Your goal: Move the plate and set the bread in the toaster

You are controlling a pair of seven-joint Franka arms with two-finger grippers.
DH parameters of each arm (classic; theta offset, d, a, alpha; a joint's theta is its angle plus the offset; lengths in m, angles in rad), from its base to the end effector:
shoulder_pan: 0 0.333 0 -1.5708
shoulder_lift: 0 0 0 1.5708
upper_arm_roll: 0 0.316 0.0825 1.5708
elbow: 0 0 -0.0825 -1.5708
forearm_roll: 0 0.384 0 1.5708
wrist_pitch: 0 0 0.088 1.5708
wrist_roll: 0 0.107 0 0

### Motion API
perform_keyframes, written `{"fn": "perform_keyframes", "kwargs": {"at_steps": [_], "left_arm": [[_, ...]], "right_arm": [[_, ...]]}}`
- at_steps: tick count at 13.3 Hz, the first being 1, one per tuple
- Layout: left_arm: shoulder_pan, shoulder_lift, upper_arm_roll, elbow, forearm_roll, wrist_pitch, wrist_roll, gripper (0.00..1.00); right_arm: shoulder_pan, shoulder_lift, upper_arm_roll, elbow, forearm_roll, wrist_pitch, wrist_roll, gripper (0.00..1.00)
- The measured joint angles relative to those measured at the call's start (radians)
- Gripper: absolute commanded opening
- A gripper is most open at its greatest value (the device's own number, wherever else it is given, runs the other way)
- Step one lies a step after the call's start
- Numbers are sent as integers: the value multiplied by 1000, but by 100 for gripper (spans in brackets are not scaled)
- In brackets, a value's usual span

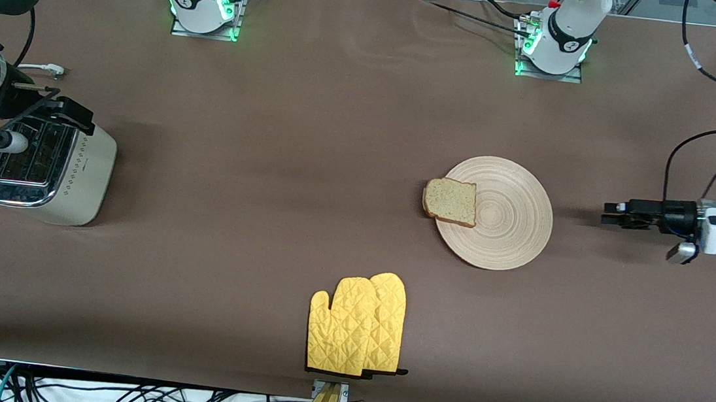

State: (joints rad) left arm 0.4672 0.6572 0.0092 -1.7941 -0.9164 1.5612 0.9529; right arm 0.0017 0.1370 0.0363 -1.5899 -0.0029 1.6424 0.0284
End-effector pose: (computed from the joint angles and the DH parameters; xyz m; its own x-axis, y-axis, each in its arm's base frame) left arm 0.5469 0.1857 0.1799 0.9980 -0.0499 -0.0398 0.0175 -0.3863 0.9222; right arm 0.5953 0.0211 0.5426 0.9964 0.0098 -0.0843 0.0098 -1.0000 0.0003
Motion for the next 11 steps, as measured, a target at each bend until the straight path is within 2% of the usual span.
{"fn": "perform_keyframes", "kwargs": {"at_steps": [4,7,10,11], "left_arm": [[-21,26,-16,-145,-166,125,176,100],[-40,26,-24,-190,-213,145,197,100],[-66,34,-60,-248,-321,204,255,99],[-88,34,-67,-254,-342,224,260,94]], "right_arm": [[1,36,-1,0,0,1,6,100],[1,58,-1,0,0,2,7,100],[3,64,0,0,2,2,7,100],[6,69,1,0,5,5,7,100]]}}
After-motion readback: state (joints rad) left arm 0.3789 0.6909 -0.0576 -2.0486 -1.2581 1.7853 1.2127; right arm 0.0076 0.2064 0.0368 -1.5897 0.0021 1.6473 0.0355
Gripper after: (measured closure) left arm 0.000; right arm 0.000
